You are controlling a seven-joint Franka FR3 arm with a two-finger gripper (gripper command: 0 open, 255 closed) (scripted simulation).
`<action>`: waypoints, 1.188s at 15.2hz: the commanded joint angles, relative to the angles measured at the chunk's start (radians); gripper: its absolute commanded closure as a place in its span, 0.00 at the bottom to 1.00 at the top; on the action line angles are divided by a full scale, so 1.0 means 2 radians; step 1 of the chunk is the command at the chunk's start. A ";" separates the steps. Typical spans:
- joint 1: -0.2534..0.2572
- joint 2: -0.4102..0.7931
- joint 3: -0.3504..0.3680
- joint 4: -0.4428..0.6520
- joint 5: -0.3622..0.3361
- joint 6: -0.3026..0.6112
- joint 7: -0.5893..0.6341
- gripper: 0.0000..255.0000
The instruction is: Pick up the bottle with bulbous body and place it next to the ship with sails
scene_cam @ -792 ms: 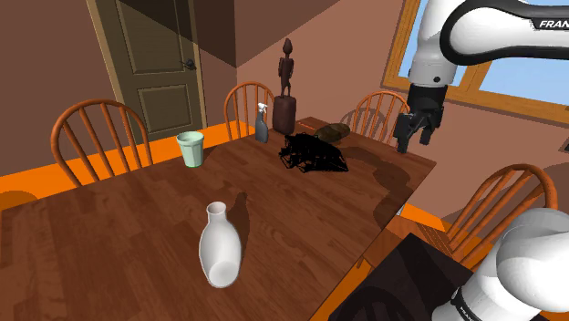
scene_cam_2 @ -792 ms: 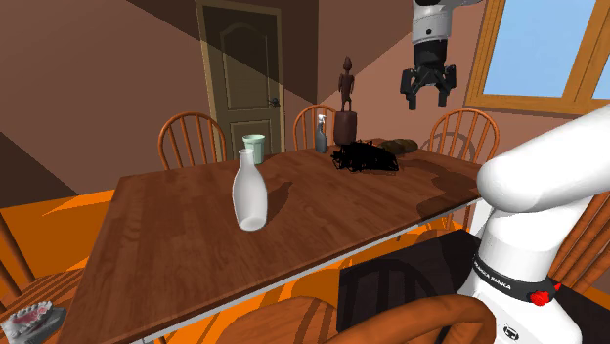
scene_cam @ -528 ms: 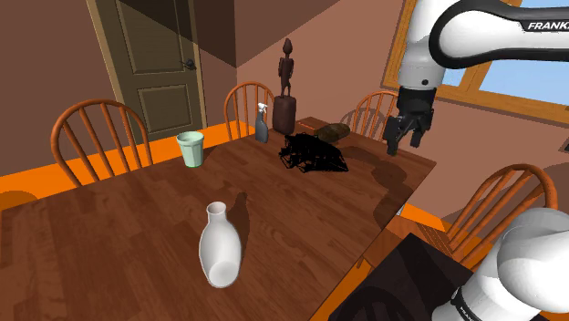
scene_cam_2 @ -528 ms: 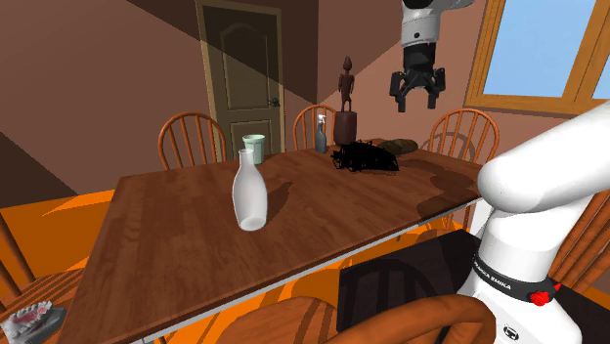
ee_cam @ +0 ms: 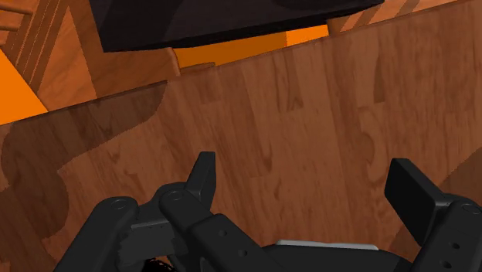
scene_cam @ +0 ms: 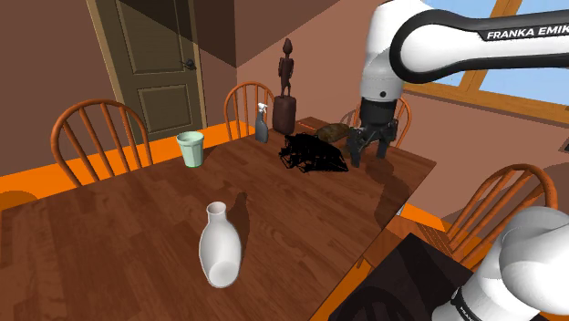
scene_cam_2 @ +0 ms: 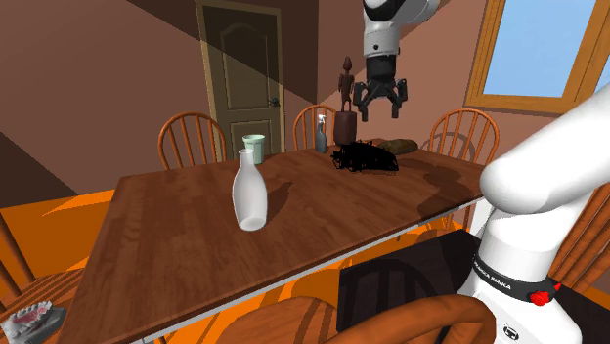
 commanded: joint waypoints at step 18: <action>0.052 0.285 0.136 0.200 -0.011 0.100 0.193 0.00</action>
